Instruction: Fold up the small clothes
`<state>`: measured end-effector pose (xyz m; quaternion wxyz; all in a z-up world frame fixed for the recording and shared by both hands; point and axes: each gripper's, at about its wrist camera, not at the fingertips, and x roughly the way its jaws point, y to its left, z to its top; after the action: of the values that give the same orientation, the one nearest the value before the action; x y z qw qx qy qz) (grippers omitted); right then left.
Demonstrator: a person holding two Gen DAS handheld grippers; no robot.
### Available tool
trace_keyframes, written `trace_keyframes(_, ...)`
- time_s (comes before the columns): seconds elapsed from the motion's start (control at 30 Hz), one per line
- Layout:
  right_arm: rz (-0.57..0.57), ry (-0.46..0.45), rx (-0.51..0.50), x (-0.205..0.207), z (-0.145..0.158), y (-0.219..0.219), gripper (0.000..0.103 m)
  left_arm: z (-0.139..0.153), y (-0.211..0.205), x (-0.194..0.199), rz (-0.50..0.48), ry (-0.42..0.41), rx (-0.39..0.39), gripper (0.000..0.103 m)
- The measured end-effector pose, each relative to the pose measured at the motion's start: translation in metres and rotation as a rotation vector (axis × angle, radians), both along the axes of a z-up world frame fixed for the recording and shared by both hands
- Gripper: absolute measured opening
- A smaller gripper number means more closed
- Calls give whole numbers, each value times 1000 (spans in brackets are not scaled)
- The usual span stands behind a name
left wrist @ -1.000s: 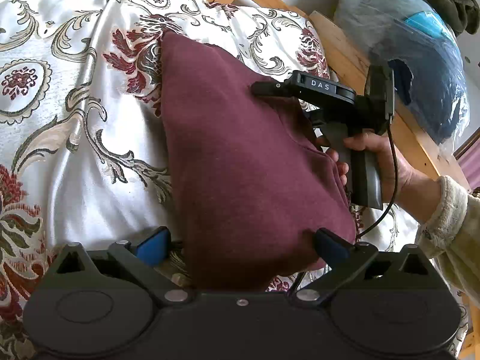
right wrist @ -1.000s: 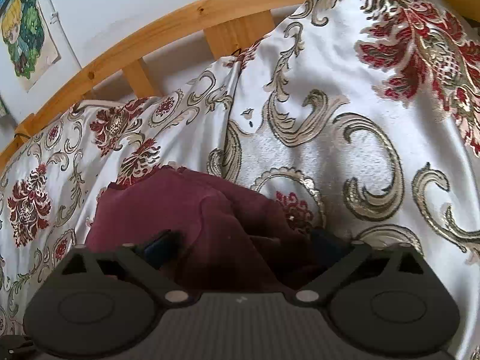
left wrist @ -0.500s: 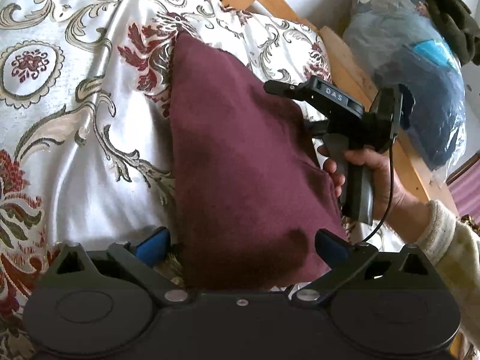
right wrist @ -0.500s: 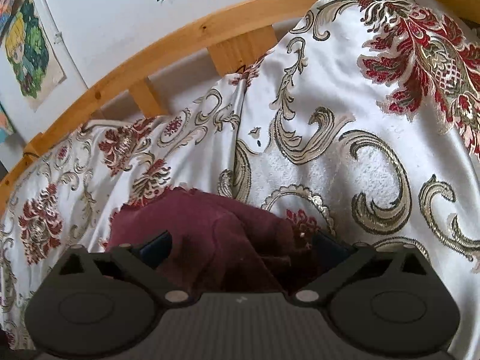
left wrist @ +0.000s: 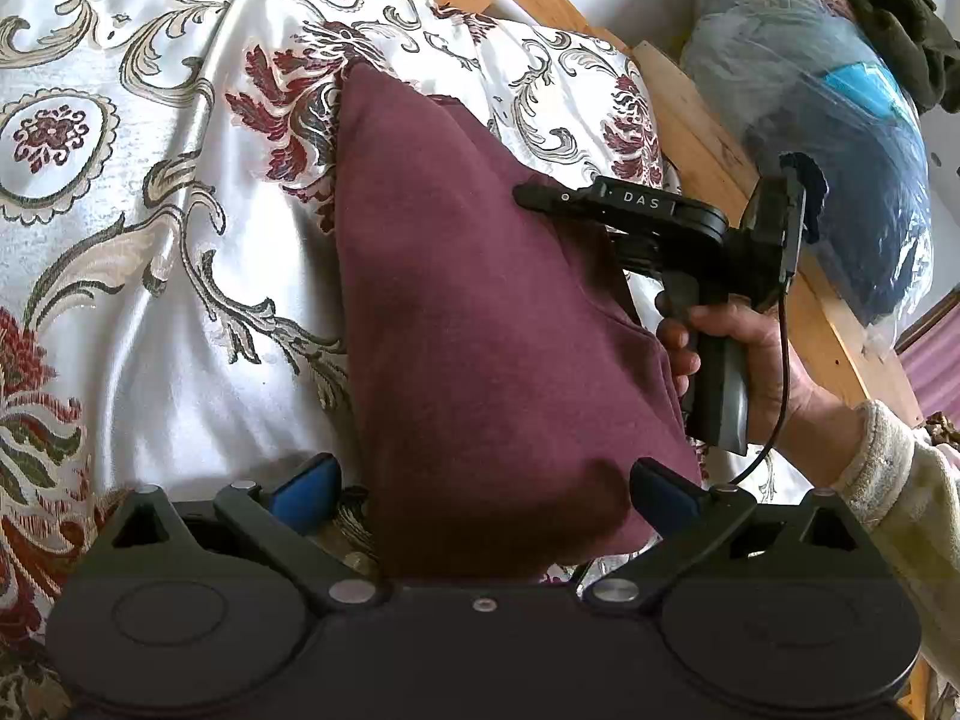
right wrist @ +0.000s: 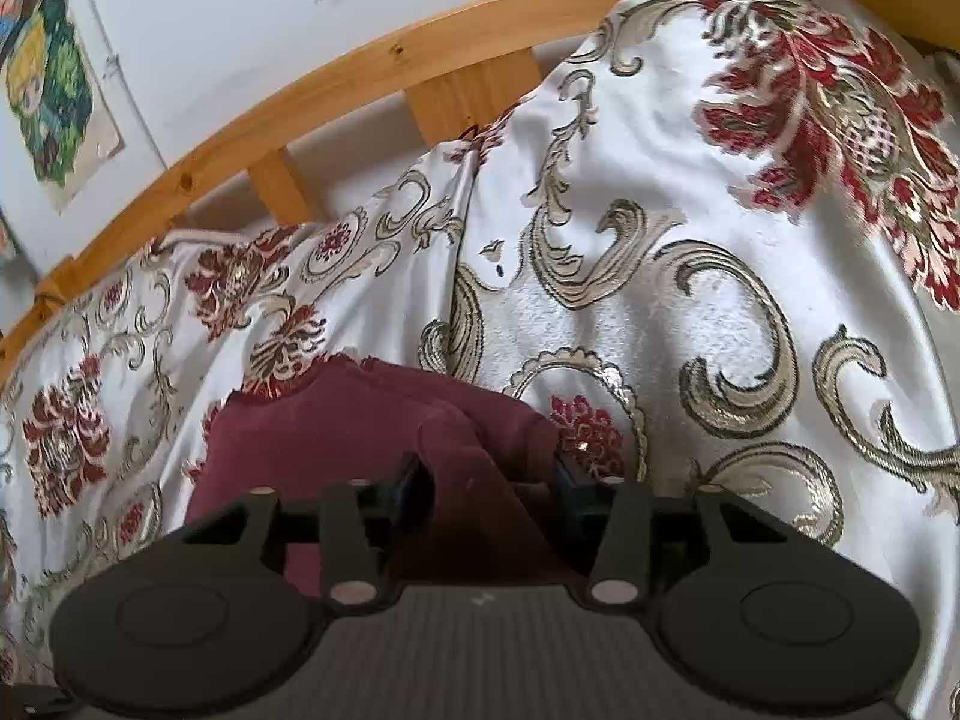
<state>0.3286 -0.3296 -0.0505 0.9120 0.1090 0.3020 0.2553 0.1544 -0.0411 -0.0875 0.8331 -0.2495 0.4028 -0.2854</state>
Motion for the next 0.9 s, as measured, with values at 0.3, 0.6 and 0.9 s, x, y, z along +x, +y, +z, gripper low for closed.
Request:
trace_keyframes(0.3, -6, -28, -9, -8, 0, 0, 29, -2, 4, 3, 9, 18, -29, 101)
trace_keyframes(0.6, -13, -25, -3, -8, -3, 0, 30, -6, 15, 9, 36, 75, -84, 86)
trace_keyframes(0.9, -14, -23, -16, -8, -6, 1, 31, -9, 14, 12, 24, 120, -99, 76)
